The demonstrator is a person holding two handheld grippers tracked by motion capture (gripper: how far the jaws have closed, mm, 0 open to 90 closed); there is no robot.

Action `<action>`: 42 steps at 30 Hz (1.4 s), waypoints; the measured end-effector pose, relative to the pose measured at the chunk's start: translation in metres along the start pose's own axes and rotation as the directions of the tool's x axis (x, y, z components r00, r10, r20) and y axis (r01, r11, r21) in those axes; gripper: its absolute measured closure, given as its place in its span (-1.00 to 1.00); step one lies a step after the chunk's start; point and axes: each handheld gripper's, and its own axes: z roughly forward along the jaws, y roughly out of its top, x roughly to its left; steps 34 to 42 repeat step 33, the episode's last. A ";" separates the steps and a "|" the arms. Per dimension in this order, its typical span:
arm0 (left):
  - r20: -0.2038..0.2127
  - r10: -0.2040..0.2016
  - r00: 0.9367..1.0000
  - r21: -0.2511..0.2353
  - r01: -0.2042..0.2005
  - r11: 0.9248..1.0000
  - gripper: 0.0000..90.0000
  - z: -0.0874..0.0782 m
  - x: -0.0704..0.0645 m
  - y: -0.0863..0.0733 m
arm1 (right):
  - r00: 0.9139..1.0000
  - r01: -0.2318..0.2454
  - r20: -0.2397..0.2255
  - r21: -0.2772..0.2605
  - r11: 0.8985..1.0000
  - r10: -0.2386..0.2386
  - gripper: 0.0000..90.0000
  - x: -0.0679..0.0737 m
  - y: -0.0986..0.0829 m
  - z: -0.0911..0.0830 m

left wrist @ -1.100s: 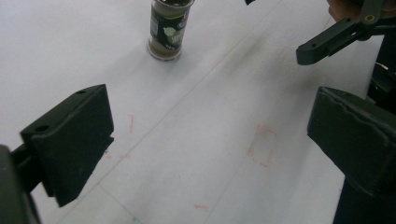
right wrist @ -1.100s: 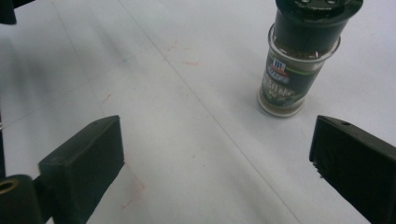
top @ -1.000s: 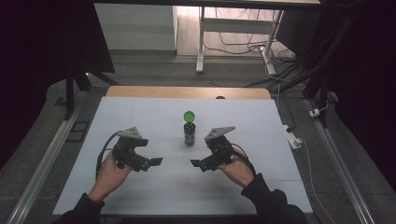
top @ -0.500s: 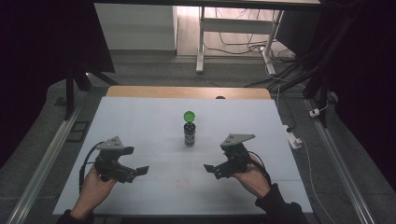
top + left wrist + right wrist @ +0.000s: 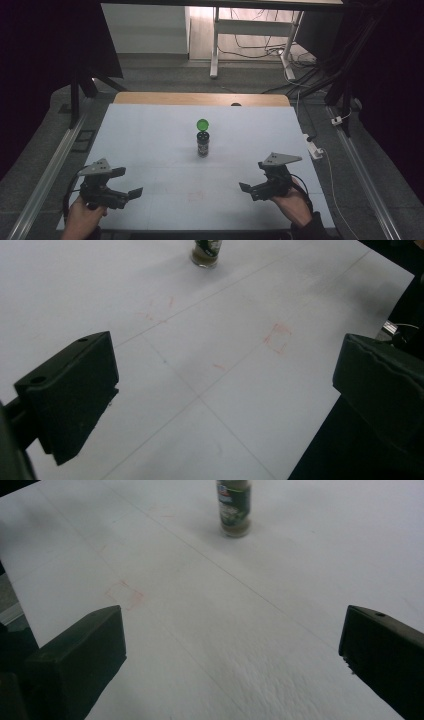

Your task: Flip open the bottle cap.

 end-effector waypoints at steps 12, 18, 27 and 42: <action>-0.089 -0.050 0.995 -0.033 0.047 0.998 -1.00 -0.030 0.004 -0.030 | 0.990 -0.086 0.108 -0.024 0.996 0.088 -1.00 -0.016 -0.036 -0.039; -0.105 -0.073 0.992 -0.028 0.070 0.997 -1.00 -0.035 0.007 -0.039 | 0.982 -0.120 0.147 -0.008 0.993 0.120 -1.00 -0.020 -0.049 -0.050; -0.133 -0.086 0.987 0.013 0.089 0.996 -1.00 -0.038 0.007 -0.050 | 0.974 -0.142 0.181 0.023 0.990 0.135 -1.00 -0.020 -0.061 -0.061; -0.138 -0.088 0.987 0.038 0.094 0.995 -1.00 -0.038 0.006 -0.050 | 0.971 -0.160 0.185 0.021 0.987 0.153 -1.00 -0.020 -0.065 -0.065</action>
